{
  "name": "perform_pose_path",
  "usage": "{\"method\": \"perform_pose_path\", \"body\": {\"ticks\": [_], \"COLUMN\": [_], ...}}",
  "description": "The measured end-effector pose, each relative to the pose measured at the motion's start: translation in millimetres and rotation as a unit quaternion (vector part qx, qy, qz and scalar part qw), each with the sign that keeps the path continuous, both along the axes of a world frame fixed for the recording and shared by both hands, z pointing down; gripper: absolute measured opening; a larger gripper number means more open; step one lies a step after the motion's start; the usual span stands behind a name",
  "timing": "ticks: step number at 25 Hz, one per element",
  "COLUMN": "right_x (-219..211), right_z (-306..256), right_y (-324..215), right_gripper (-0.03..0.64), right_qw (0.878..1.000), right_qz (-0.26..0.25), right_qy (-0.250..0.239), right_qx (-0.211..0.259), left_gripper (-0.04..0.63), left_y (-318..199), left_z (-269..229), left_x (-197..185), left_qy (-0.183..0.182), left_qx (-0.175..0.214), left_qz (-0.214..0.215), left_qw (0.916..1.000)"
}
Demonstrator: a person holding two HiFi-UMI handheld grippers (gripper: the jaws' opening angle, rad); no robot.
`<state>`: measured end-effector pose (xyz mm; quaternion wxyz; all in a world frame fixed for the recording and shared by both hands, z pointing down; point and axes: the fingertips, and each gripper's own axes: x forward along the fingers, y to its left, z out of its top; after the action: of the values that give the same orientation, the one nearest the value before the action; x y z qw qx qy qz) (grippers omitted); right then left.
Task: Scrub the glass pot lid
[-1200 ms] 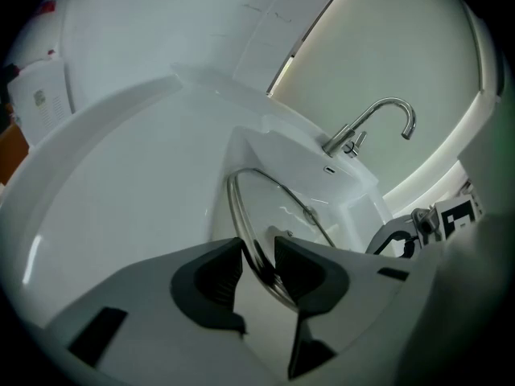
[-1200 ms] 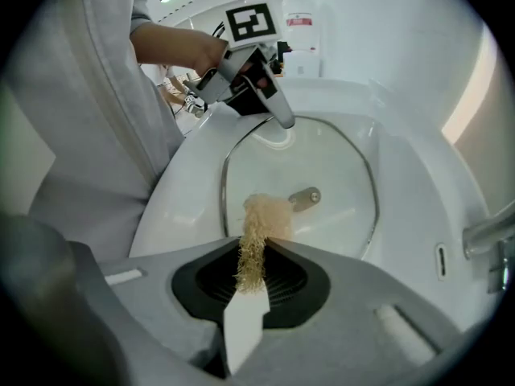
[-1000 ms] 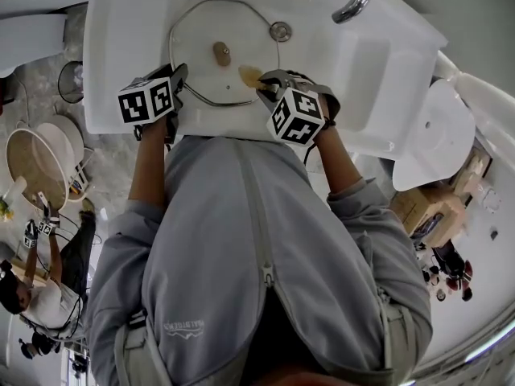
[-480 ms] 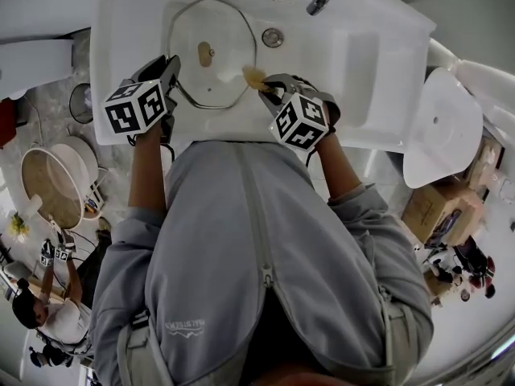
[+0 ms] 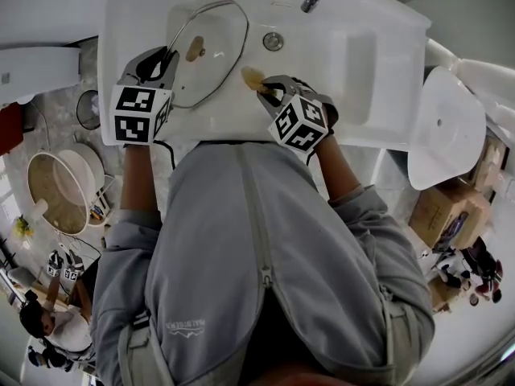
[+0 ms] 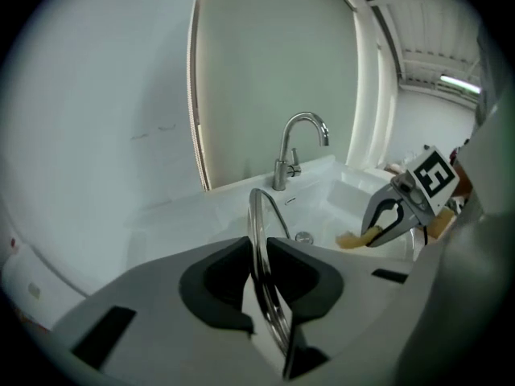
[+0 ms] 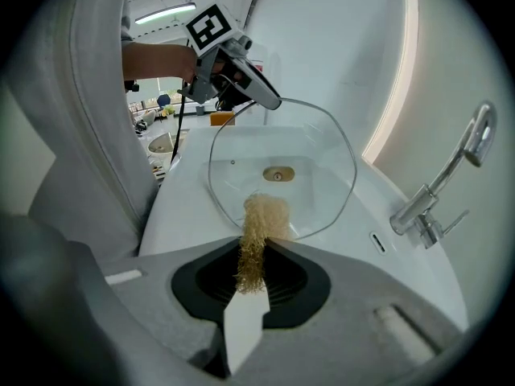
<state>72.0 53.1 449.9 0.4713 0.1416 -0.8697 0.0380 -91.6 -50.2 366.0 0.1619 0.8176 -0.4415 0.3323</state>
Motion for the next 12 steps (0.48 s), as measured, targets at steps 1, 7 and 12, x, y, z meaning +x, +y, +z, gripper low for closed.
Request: {"method": "perform_pose_path", "body": {"ticks": [1, 7, 12], "right_x": [-0.4, -15.1, -37.0], "right_z": [-1.1, -2.2, 9.1], "right_y": [0.2, -0.2, -3.4], "right_gripper": [0.048, 0.048, 0.048], "right_qw": [1.0, 0.999, 0.992], "right_qz": [0.001, 0.015, 0.066], "right_qy": [-0.001, -0.026, -0.068], "right_qx": [0.001, -0.02, -0.088], "left_gripper": [0.061, 0.061, 0.061], "left_y": [2.0, 21.2, 37.4], "left_z": [-2.7, -15.3, -21.4], "left_x": [4.5, 35.3, 63.4], "left_qy": [-0.01, -0.034, -0.017], "left_qx": [0.009, 0.048, 0.051], "left_qz": [0.018, 0.115, 0.151], "left_qw": [0.9997, 0.9917, 0.987]}}
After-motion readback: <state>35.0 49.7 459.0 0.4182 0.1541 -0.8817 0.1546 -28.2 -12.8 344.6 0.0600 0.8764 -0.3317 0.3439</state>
